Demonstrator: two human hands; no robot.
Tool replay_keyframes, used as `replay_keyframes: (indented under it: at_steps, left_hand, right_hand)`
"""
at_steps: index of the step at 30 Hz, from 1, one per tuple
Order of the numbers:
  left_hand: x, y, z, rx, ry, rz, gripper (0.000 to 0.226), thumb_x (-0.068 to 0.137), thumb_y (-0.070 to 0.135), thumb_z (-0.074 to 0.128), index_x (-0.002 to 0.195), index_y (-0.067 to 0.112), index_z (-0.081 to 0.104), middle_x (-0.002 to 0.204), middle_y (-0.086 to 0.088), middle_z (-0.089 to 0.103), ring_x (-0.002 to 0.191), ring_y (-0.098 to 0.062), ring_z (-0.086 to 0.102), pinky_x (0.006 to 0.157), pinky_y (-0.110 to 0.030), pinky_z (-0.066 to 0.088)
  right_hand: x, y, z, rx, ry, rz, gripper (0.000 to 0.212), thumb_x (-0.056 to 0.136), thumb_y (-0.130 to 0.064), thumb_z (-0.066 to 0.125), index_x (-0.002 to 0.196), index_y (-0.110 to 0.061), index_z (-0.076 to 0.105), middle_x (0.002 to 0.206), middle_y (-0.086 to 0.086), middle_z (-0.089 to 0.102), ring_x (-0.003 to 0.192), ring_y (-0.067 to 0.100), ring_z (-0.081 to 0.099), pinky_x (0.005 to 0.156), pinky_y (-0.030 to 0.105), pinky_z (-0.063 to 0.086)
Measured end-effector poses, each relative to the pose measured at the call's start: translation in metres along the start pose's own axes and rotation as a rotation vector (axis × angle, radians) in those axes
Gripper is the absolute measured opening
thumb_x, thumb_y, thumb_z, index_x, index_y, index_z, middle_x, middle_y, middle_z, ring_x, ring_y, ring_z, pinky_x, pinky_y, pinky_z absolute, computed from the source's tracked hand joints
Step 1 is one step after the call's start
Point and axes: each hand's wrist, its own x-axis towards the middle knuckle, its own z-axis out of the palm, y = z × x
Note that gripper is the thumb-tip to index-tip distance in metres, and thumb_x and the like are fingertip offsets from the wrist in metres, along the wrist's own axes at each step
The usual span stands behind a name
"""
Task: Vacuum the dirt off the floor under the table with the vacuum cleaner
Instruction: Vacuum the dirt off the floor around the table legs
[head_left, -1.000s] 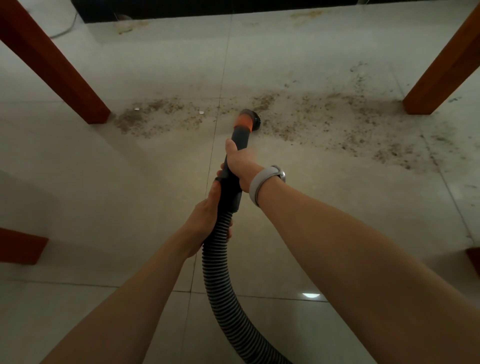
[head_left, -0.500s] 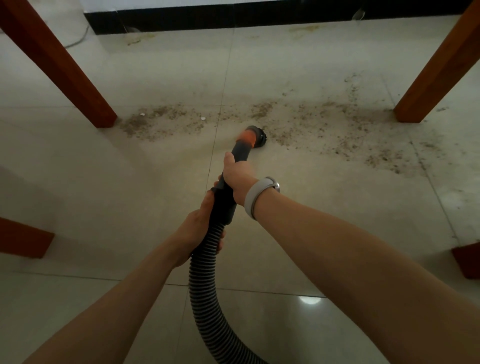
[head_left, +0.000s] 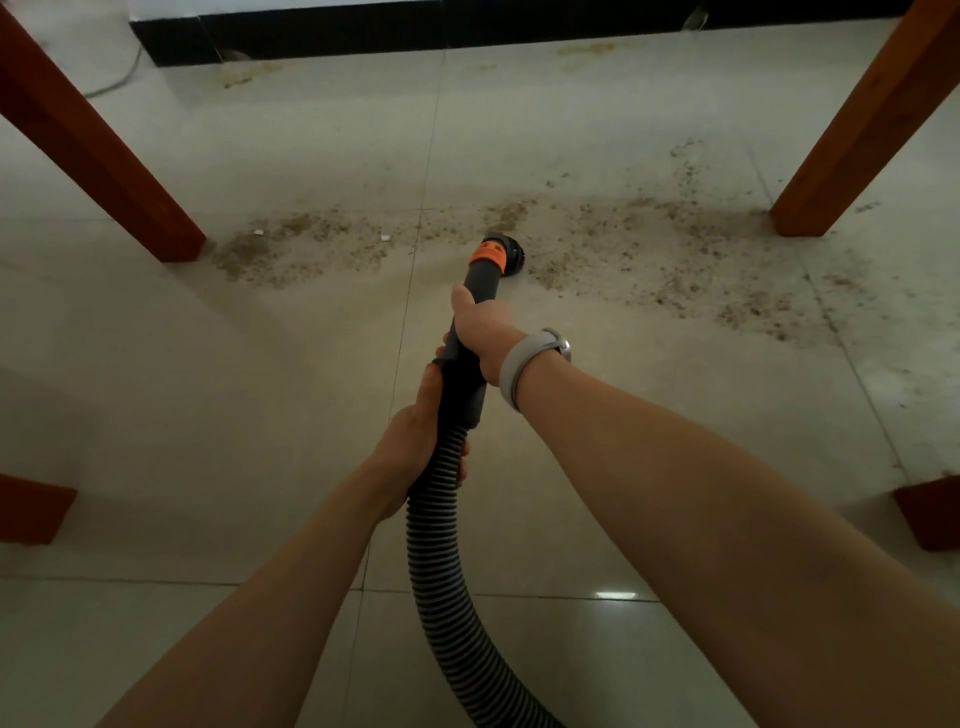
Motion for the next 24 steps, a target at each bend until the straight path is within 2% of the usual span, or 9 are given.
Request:
replay_keyframes:
  at_steps: [4, 9, 12, 14, 16, 18, 24]
  left_hand:
    - [0.013, 0.005, 0.004, 0.006, -0.015, -0.005, 0.072, 0.087, 0.069, 0.024, 0.085, 0.005, 0.056, 0.065, -0.011, 0.056, 0.050, -0.021, 0.055, 0.052, -0.030, 0.050]
    - [0.020, 0.009, 0.009, 0.016, -0.043, -0.007, 0.074, 0.085, 0.072, 0.026, 0.083, 0.004, 0.055, 0.064, -0.010, 0.055, 0.052, -0.022, 0.054, 0.054, -0.032, 0.050]
    - [0.017, 0.008, 0.011, 0.019, -0.071, -0.011, 0.074, 0.084, 0.073, 0.027, 0.082, 0.005, 0.055, 0.062, -0.009, 0.055, 0.051, -0.022, 0.054, 0.054, -0.032, 0.049]
    - [0.012, 0.007, 0.011, 0.028, -0.081, -0.014, 0.075, 0.078, 0.075, 0.028, 0.083, 0.005, 0.055, 0.063, -0.009, 0.055, 0.050, -0.021, 0.054, 0.052, -0.031, 0.049]
    - [0.006, 0.006, 0.009, 0.046, -0.073, -0.003, 0.078, 0.072, 0.076, 0.029, 0.086, 0.005, 0.056, 0.064, -0.010, 0.056, 0.049, -0.021, 0.054, 0.050, -0.029, 0.049]
    - [-0.001, 0.004, 0.007, 0.060, -0.050, 0.011, 0.079, 0.071, 0.076, 0.028, 0.086, 0.004, 0.056, 0.063, -0.010, 0.056, 0.049, -0.021, 0.054, 0.050, -0.029, 0.049]
    - [-0.017, -0.002, 0.000, 0.056, 0.010, 0.024, 0.080, 0.070, 0.076, 0.028, 0.085, 0.003, 0.056, 0.061, -0.010, 0.057, 0.047, -0.021, 0.054, 0.047, -0.028, 0.049]
  right_hand:
    - [0.010, -0.006, -0.006, -0.050, 0.010, -0.020, 0.042, 0.098, -0.043, 0.037, 0.077, -0.008, 0.046, 0.106, 0.017, 0.064, 0.098, 0.033, 0.064, 0.091, 0.046, 0.051]
    - [0.013, -0.010, -0.014, -0.082, 0.008, -0.040, 0.047, 0.099, -0.046, 0.034, 0.074, -0.008, 0.045, 0.106, 0.018, 0.065, 0.099, 0.033, 0.064, 0.092, 0.047, 0.051]
    - [0.008, -0.006, -0.018, -0.044, 0.022, -0.022, 0.046, 0.098, -0.045, 0.036, 0.075, -0.007, 0.046, 0.097, 0.014, 0.064, 0.097, 0.033, 0.065, 0.092, 0.047, 0.051]
    - [0.001, -0.003, -0.021, 0.035, 0.020, 0.011, 0.042, 0.098, -0.043, 0.038, 0.076, -0.008, 0.046, 0.086, 0.012, 0.061, 0.087, 0.029, 0.066, 0.087, 0.046, 0.054]
    - [-0.008, 0.000, -0.023, 0.135, -0.004, 0.043, 0.038, 0.099, -0.040, 0.040, 0.078, -0.008, 0.045, 0.074, 0.009, 0.057, 0.066, 0.024, 0.062, 0.075, 0.038, 0.057]
    - [-0.019, 0.002, -0.024, 0.185, -0.036, 0.055, 0.036, 0.100, -0.038, 0.041, 0.080, -0.008, 0.046, 0.071, 0.008, 0.054, 0.058, 0.021, 0.056, 0.069, 0.035, 0.055]
    - [-0.037, 0.005, -0.012, 0.166, -0.088, 0.029, 0.036, 0.099, -0.036, 0.042, 0.077, -0.008, 0.043, 0.070, 0.008, 0.055, 0.058, 0.020, 0.057, 0.084, 0.038, 0.055]
